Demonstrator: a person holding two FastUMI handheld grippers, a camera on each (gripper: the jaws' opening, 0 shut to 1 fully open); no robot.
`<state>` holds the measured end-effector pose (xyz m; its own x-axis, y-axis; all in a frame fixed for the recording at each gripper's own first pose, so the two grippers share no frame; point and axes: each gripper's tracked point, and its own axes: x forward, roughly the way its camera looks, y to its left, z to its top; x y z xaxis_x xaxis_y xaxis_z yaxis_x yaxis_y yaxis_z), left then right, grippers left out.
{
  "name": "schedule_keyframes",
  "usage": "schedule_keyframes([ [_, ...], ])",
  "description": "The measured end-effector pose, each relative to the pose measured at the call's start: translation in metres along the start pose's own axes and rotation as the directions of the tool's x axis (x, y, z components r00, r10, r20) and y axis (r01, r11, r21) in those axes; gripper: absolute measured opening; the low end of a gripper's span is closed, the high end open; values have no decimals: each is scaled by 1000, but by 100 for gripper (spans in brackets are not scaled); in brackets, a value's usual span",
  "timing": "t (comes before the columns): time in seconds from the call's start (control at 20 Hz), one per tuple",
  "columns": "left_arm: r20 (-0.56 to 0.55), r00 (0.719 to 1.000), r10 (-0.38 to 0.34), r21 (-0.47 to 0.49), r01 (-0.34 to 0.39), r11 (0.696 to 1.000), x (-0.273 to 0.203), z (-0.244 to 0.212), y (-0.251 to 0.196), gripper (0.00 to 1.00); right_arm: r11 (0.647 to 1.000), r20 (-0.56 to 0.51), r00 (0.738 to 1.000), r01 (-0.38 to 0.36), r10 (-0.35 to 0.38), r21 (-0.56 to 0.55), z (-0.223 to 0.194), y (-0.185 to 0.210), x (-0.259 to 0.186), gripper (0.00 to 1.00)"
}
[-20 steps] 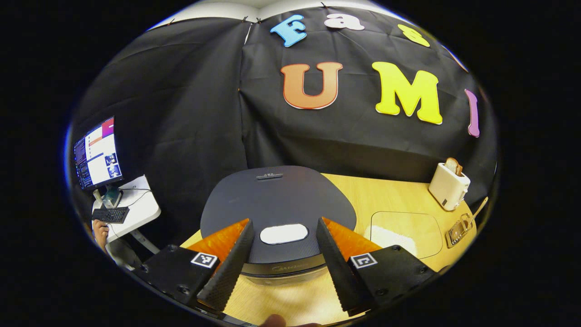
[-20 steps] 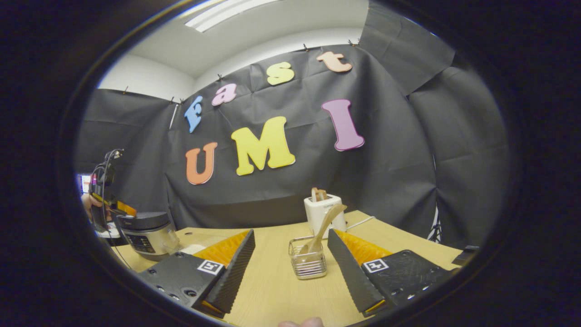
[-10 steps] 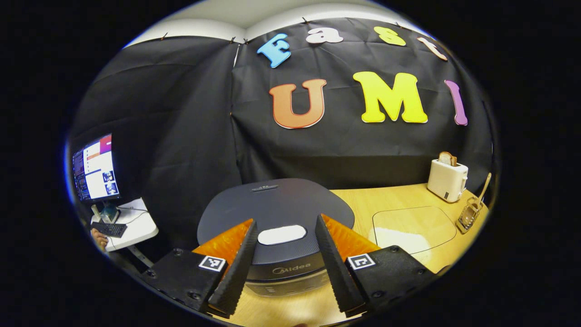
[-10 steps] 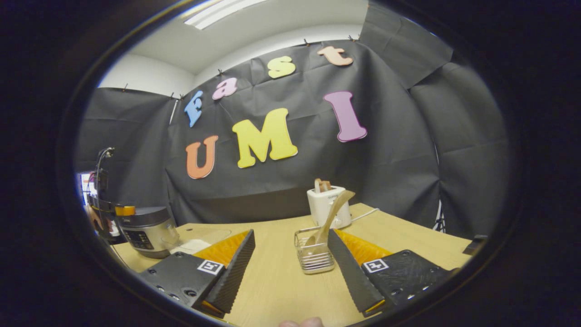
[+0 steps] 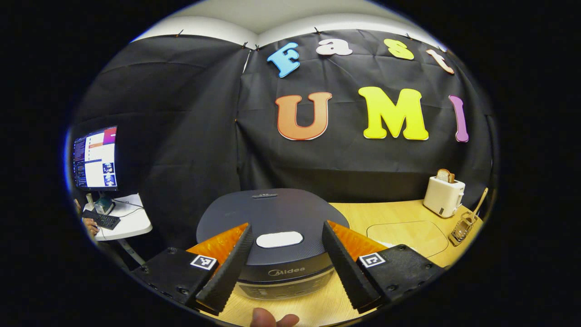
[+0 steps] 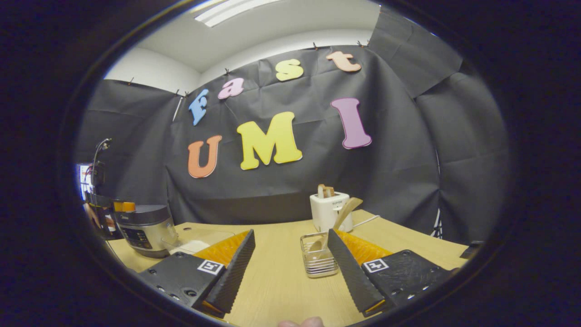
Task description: Close the left gripper, press the button to open the rice cooker; take a wooden spoon from the chopstick holder with the right hand, scoop a spoonful of rice and pour it into the rice cooker, then put the wooden spoon back into the chopstick holder.
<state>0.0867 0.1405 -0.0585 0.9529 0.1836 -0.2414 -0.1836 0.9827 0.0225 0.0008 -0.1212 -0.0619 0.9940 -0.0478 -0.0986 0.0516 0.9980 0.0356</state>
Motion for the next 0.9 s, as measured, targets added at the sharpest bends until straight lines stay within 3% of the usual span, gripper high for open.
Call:
schedule_keyframes([
  [0.25,136,989,-63,-20,67,998,-35,51,-29,98,995,77,994,84,-80,-59,33,-12,-8,95],
  [0.3,169,983,-69,-16,72,997,-44,60,-35,93,994,92,992,95,-89,-59,40,-14,-10,95],
  [0.4,215,967,-136,-6,141,990,-61,69,-61,98,994,135,987,92,-83,-64,56,-9,-15,95],
  [0.7,278,929,-246,32,247,968,-116,63,-121,98,992,222,973,85,-62,-92,77,12,-28,95],
  [0.75,278,924,-263,42,262,964,-120,60,-130,98,991,235,970,85,-58,-105,81,16,-30,92],
  [0.9,285,916,-281,67,274,960,-136,50,-146,98,986,250,966,99,-63,-136,87,22,-36,95],
])
